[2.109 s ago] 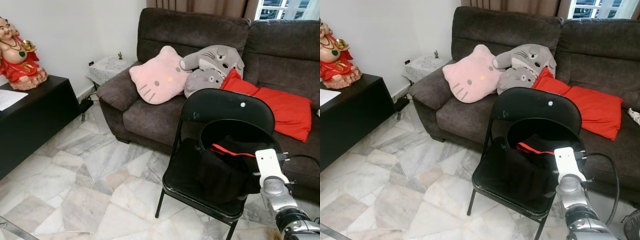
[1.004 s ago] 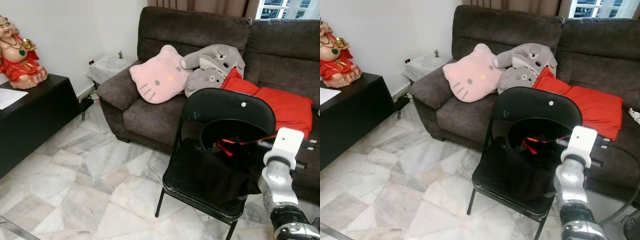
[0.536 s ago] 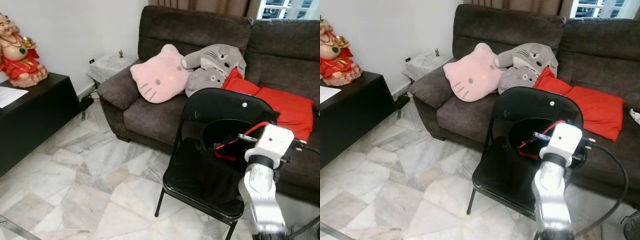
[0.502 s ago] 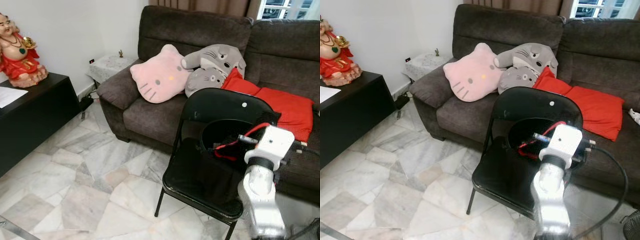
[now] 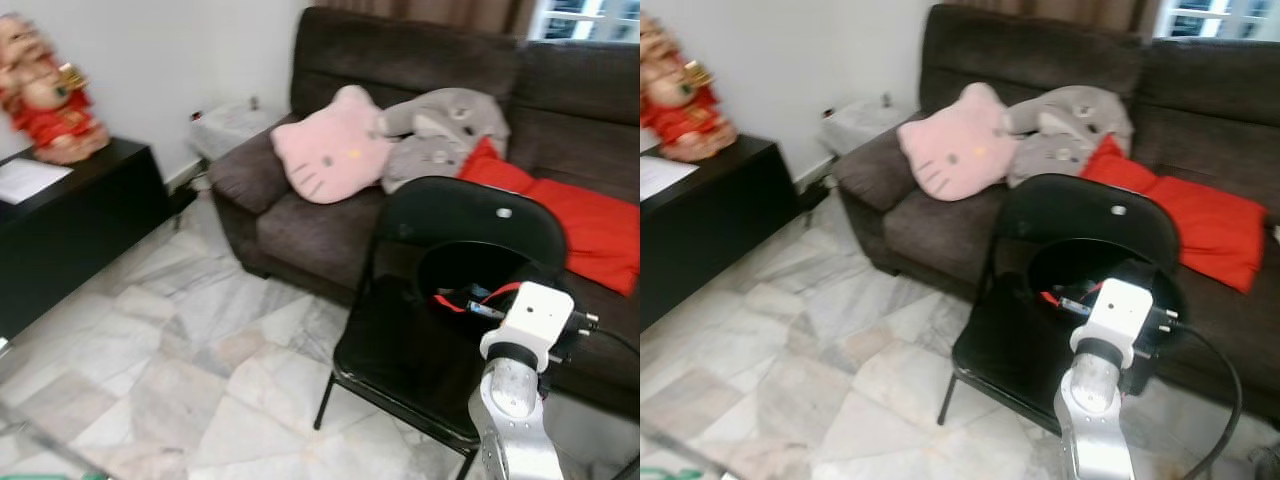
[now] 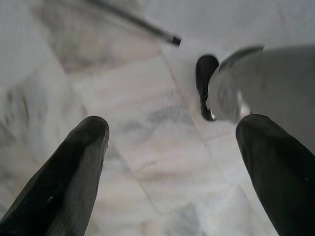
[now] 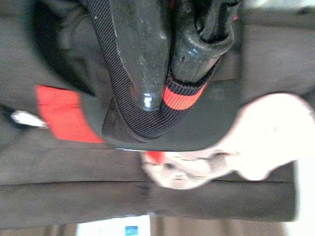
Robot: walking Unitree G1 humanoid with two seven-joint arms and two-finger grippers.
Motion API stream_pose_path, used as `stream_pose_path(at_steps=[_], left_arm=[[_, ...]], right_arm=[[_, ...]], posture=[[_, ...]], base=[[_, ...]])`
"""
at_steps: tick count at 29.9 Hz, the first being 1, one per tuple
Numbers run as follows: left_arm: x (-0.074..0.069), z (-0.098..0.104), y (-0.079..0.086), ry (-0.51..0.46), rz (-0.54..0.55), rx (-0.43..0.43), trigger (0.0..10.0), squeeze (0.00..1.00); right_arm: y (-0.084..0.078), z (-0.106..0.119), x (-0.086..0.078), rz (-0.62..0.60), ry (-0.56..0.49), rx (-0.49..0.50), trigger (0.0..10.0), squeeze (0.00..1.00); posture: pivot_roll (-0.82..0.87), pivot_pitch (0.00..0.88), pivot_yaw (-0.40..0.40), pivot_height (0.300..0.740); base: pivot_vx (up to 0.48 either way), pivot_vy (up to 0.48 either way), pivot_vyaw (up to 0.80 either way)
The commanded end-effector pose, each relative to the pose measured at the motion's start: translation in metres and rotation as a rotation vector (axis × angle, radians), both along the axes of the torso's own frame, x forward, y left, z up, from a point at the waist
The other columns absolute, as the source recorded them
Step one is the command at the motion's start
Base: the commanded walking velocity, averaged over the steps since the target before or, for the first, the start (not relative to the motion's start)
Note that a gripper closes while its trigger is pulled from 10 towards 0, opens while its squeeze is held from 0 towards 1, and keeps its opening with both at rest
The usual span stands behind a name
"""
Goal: Hang hanger
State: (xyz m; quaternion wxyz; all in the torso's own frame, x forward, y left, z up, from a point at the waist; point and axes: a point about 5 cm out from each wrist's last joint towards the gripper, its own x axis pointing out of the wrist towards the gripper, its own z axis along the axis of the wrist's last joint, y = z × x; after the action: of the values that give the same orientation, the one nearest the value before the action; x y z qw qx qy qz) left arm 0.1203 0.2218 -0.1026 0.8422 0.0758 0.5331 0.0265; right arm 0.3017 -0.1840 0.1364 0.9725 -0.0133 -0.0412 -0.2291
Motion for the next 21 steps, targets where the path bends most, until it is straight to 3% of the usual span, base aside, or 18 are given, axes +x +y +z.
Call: stream_pose_path(at_steps=[1, 10, 21], left_arm=[[-0.008, -0.002, 0.003, 0.02, 0.025, 0.004, 10.0, 0.0], [-0.007, -0.002, 0.002, 0.017, 0.035, -0.002, 10.0, 0.0], [-0.007, -0.002, 0.001, 0.014, 0.051, -0.006, 10.0, 0.0]], right_arm=[[0.005, 0.01, 0.002, 0.027, -0.031, -0.013, 10.0, 0.0], [0.014, 0.025, 0.005, 0.078, -0.082, -0.11, 10.0, 0.0], [0.045, 0.025, 0.012, 0.318, -0.081, -0.165, 10.0, 0.0]], posture=[[0.02, 0.0, 0.03, 0.74], [0.02, 0.0, 0.023, 0.74], [0.02, 0.0, 0.011, 0.74]], base=[[0.0, 0.0, 0.8], [0.0, 0.0, 0.8], [0.0, 0.0, 0.8]])
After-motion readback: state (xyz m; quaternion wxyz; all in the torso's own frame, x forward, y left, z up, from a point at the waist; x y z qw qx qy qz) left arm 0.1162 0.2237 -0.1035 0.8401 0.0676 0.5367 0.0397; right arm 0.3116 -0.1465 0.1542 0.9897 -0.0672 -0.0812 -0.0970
